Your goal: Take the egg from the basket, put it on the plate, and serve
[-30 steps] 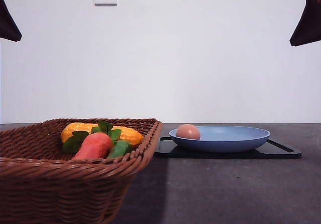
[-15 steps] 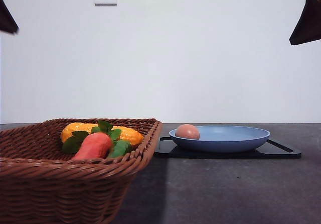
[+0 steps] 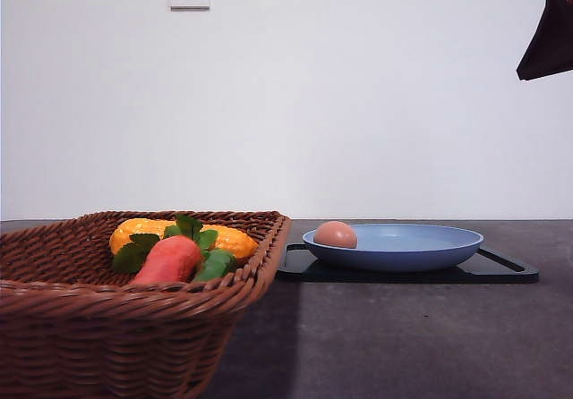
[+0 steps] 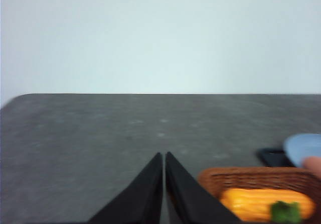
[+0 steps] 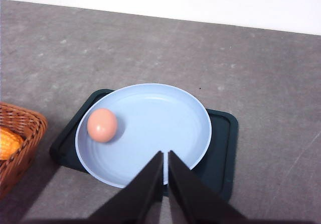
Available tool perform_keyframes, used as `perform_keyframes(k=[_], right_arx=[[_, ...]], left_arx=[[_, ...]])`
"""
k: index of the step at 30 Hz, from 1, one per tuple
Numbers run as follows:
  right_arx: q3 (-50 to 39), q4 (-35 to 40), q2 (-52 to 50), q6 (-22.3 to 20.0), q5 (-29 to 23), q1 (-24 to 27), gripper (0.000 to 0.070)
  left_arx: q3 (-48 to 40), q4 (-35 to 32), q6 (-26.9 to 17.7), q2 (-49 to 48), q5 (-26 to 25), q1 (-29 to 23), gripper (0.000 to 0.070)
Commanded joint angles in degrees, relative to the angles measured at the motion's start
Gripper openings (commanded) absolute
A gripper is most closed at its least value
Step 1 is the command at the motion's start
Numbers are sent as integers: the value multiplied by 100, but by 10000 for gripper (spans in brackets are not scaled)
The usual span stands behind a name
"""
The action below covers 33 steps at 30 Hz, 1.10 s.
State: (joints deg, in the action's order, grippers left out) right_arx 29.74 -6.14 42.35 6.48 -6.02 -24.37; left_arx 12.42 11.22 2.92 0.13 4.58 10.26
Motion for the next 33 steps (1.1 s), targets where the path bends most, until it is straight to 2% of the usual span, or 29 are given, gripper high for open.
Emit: perform_keyframes(k=[1, 5, 9, 13, 20, 33], right_arx=[[59, 58, 22, 96, -7, -36, 0], [59, 56, 21, 96, -7, -35, 0], [59, 58, 20, 96, -7, -34, 0], [59, 58, 20, 96, -4, -36, 0], [59, 58, 20, 96, -7, -34, 0], [59, 58, 20, 96, -7, -36, 0]], left_arx=[[-122, -27, -55, 3, 13, -195, 0], [-372, -23, -32, 0, 13, -600, 0], [-635, -49, -26, 1, 13, -796, 0], [-926, -54, -9, 1, 12, -810, 0], [-1226, -100, 443, 1, -49, -805, 0], [-1226, -80, 446, 3, -48, -804, 0]])
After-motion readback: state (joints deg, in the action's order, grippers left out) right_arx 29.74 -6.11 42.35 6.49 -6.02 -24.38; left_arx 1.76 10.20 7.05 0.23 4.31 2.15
